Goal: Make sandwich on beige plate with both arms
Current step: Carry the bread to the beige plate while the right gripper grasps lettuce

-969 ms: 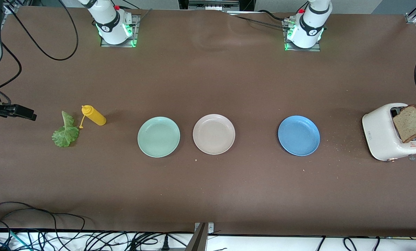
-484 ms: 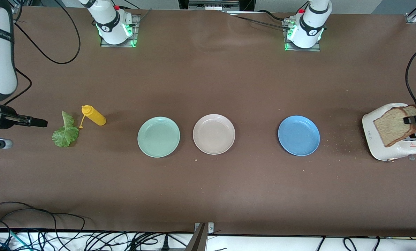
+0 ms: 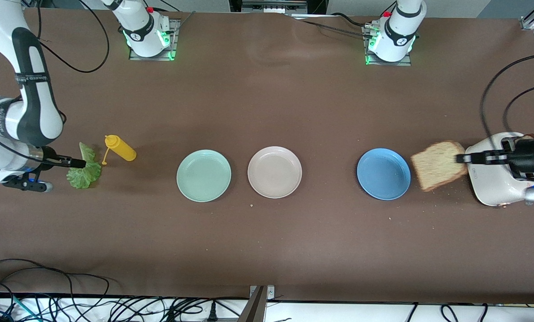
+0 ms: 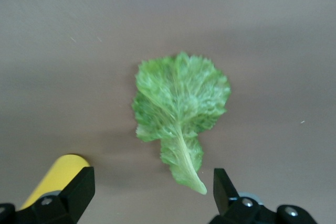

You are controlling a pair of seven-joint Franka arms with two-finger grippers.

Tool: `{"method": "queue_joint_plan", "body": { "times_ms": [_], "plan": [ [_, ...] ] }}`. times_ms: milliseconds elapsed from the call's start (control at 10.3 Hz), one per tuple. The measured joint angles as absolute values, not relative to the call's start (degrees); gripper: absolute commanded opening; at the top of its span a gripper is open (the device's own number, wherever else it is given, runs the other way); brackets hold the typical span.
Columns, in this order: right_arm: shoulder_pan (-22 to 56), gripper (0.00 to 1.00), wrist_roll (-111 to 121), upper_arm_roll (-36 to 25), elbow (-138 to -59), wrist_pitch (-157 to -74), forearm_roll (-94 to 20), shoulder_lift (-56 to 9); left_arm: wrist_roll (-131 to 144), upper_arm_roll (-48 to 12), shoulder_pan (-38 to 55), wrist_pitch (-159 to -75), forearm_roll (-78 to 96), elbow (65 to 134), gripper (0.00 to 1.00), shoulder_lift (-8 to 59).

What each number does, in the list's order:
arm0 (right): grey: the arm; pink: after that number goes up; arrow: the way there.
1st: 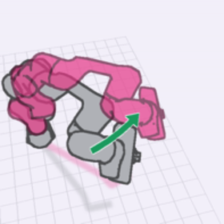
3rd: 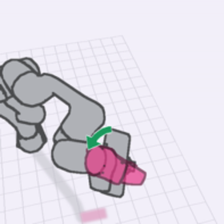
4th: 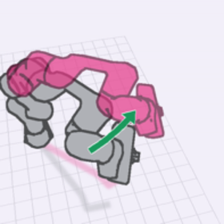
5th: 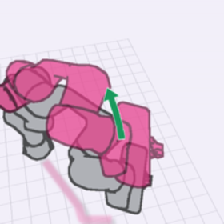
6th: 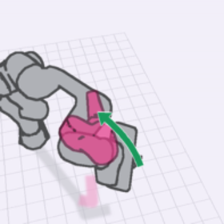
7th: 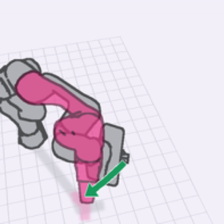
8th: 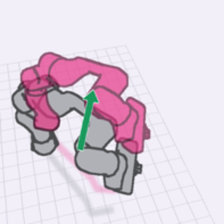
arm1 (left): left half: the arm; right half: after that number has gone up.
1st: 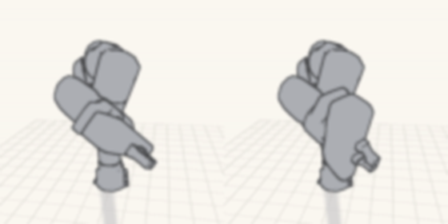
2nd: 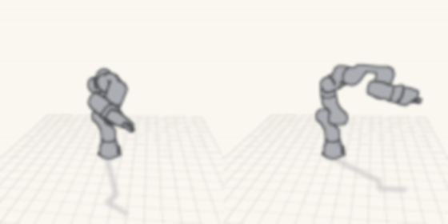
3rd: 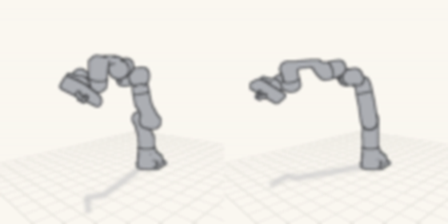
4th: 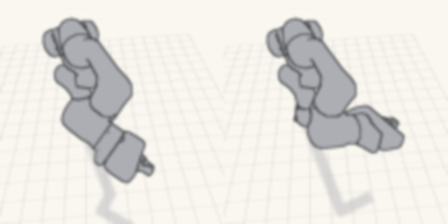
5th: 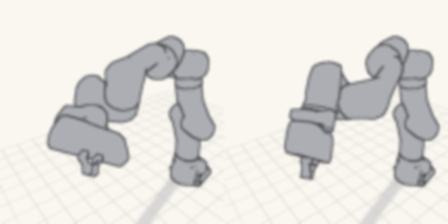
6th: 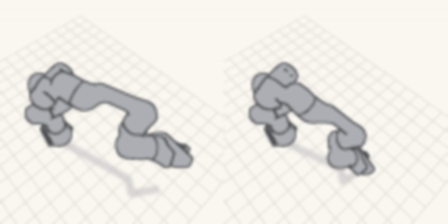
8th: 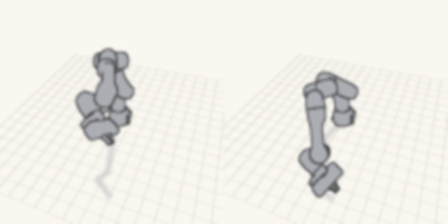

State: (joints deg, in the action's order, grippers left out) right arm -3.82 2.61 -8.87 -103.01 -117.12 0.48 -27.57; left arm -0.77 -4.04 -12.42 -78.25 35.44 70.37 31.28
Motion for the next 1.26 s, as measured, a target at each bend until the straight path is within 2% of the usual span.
{"method": "queue_joint_plan", "body": {
  "times_ms": [194, 581, 678, 775, 969, 1065, 1162, 1259],
  "plan": [
    [-4.15, 1.00, 2.76, -9.61, -104.07, -117.99, 2.91, -29.64, -0.57, -4.22, -5.72, -81.17, 44.71, 70.57, 0.00, 35.68],
    [-4.27, 1.00, 2.78, -9.70, -104.47, -120.07, 4.35, -33.50, -0.60, -4.45, 5.10, -92.42, 57.83, 70.63, 0.00, 42.64],
    [-4.28, 0.94, 2.79, -9.72, -104.49, -120.44, 4.37, -34.11, -0.68, -4.46, 7.14, -94.22, 60.19, 70.63, 0.00, 44.45],
    [-4.29, 0.80, 2.81, -9.74, -104.49, -120.97, 4.39, -34.44, -0.73, -4.51, 9.18, -96.86, 61.45, 70.62, 0.00, 46.14],
    [-4.32, 0.37, 2.82, -9.76, -104.50, -121.41, 4.39, -34.82, -0.73, -4.53, 13.61, -104.78, 62.20, 70.59, 0.00, 48.99],
    [-4.33, 0.23, 2.82, -9.76, -104.51, -121.40, 4.39, -34.88, -0.73, -4.53, 15.12, -106.62, 62.34, 70.59, 0.00, 49.92],
    [-4.34, 0.20, 2.82, -9.76, -104.52, -121.39, 4.39, -34.88, -0.73, -4.52, 15.88, -107.22, 62.50, 70.58, 0.00, 50.45],
    [-4.34, 0.09, 2.82, -9.75, -104.50, -121.39, 4.39, -34.88, -0.73, -4.51, 16.06, -107.43, 62.53, 70.57, 0.00, 50.82]
  ]
}}
